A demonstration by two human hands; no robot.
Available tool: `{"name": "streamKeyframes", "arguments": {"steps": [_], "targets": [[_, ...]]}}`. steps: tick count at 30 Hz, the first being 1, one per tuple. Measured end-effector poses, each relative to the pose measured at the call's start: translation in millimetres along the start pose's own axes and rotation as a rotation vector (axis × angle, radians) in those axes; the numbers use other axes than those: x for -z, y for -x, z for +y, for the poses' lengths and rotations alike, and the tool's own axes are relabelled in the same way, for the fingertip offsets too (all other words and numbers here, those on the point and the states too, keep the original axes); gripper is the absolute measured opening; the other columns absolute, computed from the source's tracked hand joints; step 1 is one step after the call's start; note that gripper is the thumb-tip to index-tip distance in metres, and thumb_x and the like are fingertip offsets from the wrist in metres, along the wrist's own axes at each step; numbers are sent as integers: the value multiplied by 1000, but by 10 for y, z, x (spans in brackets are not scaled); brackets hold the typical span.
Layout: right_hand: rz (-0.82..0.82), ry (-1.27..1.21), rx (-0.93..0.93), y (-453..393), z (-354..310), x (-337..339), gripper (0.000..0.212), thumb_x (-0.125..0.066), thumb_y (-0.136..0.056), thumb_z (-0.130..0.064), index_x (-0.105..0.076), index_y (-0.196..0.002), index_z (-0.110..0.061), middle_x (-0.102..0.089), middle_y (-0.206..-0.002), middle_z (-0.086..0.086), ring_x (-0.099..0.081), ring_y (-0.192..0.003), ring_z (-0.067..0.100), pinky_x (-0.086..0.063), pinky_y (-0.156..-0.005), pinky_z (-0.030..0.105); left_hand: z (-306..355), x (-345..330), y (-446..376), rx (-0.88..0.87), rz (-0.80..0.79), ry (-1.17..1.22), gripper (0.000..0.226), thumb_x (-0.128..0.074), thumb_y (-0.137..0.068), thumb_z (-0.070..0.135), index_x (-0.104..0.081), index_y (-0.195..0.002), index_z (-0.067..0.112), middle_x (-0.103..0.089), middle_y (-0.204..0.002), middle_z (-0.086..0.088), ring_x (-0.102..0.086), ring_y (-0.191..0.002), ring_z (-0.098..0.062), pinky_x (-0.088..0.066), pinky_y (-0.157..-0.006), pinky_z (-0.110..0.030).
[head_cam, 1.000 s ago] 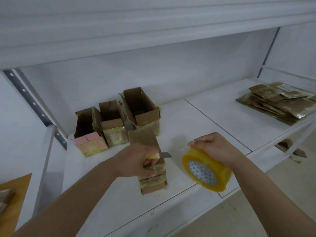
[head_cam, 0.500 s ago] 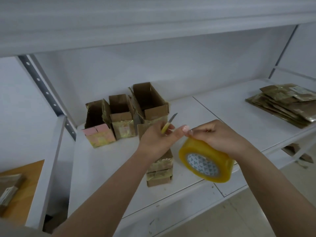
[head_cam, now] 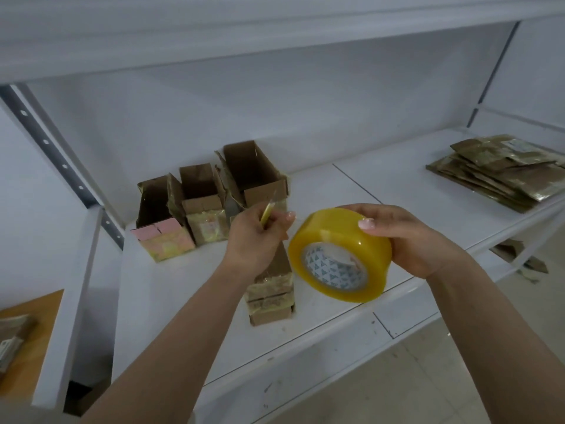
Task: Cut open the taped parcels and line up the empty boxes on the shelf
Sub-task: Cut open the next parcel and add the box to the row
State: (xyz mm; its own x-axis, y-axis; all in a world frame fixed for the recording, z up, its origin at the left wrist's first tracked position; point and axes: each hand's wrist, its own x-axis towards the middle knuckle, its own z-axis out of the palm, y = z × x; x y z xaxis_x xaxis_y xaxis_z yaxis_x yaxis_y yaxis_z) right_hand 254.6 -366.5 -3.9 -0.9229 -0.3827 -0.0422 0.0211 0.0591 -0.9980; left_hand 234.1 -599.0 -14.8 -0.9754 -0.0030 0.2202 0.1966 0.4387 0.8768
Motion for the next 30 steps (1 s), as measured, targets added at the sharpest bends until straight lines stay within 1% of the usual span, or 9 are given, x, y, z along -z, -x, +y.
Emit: {"name": "streamKeyframes", "arguments": {"steps": [2, 3, 5, 7, 10, 13, 18, 26, 30], "targets": [[-65, 30, 3, -22, -41, 35, 81, -87, -46, -60, -68, -116, -23, -71, -107, 7, -70, -94, 23, -55, -70, 27, -30, 37, 71, -29, 71, -10, 22, -65, -92, 29, -64, -76, 14, -62, -65, 6, -57, -57, 2, -46, -59, -19], [-80, 68, -10, -44, -52, 43, 78, -87, -48, -58, -67, -115, -23, -71, -103, 7, -70, -91, 22, -55, -68, 27, -39, 71, 114, -39, 114, -28, 23, -65, -92, 29, -61, -73, 18, -60, -63, 6, -55, -55, 2, -44, -56, -16], [-55, 177, -60, -88, -81, 36, 59, -85, -61, -53, -68, -109, -23, -71, -96, 9, -70, -85, 23, -57, -68, 29, -68, 188, 186, -13, 192, -53, 27, -64, -93, 31, -57, -69, 21, -56, -60, 8, -53, -54, 5, -39, -51, -9], [-15, 304, -126, -100, -86, 38, 52, -82, -65, -58, -69, -103, -24, -71, -91, 7, -71, -79, 22, -57, -68, 32, -158, 345, 251, 57, 233, -50, 27, -63, -93, 34, -58, -72, 19, -60, -65, 7, -59, -62, 1, -45, -58, -15], [34, 431, -195, -110, -77, 32, 66, -74, -50, -79, -71, -92, -27, -71, -90, 2, -70, -80, 20, -53, -71, 32, -361, 513, 413, 202, 279, -17, 26, -62, -93, 36, -59, -76, 15, -65, -72, 1, -62, -74, -13, -45, -66, -27], [50, 600, -272, -178, -72, -50, 60, -67, -52, -73, -67, -92, -28, -69, -92, -1, -69, -81, 18, -53, -70, 31, -541, 560, 619, 289, 324, -34, 31, -60, -94, 37, -60, -77, 11, -66, -70, -1, -61, -75, -15, -42, -65, -25], [55, 739, -340, -331, -19, -116, 52, -71, -62, -71, -64, -91, -29, -69, -93, -2, -68, -84, 19, -57, -80, 37, -626, 572, 771, 319, 406, -51, 35, -60, -94, 37, -60, -74, 9, -65, -67, 0, -60, -70, -17, -41, -62, -29], [37, 821, -371, -442, 25, -129, 41, -71, -74, -64, -63, -94, -28, -66, -96, -3, -65, -84, 17, -50, -68, 29, -742, 505, 789, 355, 421, -72, 36, -59, -95, 38, -61, -75, 8, -66, -67, 0, -59, -68, -17, -42, -62, -27], [32, 863, -432, -522, 195, -185, 41, -71, -78, -60, -62, -99, -26, -61, -96, -5, -59, -82, 13, -44, -62, 27, -918, 388, 768, 465, 333, 10, 34, -58, -96, 39, -63, -79, 9, -65, -70, -2, -61, -76, -20, -42, -64, -26]]}}
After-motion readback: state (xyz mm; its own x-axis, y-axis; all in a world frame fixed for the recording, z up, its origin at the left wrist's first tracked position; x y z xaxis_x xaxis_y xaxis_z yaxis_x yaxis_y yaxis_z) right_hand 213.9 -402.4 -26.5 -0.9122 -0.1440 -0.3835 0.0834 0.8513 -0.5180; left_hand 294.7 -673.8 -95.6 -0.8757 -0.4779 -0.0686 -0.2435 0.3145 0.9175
